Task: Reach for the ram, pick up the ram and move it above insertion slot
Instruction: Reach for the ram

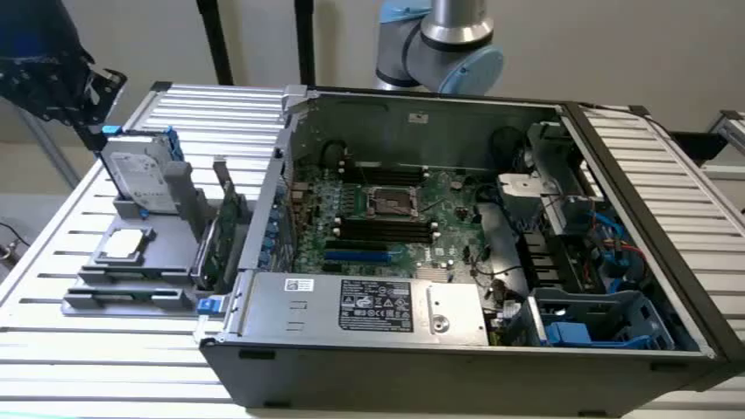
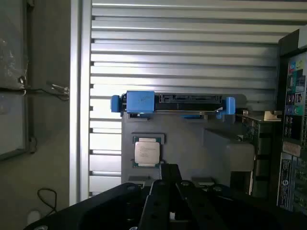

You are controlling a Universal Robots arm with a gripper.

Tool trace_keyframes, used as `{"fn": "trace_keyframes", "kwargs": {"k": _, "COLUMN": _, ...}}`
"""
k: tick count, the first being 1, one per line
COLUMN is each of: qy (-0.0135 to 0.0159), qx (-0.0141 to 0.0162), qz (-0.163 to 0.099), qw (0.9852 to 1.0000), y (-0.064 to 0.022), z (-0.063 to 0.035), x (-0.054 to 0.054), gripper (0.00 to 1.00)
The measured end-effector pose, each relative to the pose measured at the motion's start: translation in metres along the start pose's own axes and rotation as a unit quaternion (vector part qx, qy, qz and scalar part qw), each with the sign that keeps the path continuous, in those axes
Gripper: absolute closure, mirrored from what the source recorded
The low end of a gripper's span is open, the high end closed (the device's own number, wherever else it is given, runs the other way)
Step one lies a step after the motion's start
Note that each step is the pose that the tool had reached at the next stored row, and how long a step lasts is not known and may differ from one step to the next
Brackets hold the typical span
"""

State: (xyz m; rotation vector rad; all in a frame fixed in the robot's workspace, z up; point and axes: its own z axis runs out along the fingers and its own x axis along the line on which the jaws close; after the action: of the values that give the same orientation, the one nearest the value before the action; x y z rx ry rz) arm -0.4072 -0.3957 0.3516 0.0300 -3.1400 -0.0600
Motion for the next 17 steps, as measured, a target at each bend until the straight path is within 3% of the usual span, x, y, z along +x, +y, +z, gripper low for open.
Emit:
{"fn": "trace_keyframes", "kwargs": {"k": 11, "qy": 0.0001, "qx": 0.0001, "qz": 0.0, "qw": 1.0, "y": -0.0003, "z": -0.0002, "x": 0.0, "gripper": 0.89}}
{"fn": "trace_keyframes", "kwargs": {"k": 17, "qy": 0.0, "qx": 0.0, "qz": 0.0, "qw": 1.0, "y": -0.0057, "z": -0.0003, "x": 0.0001, "gripper": 0.89}}
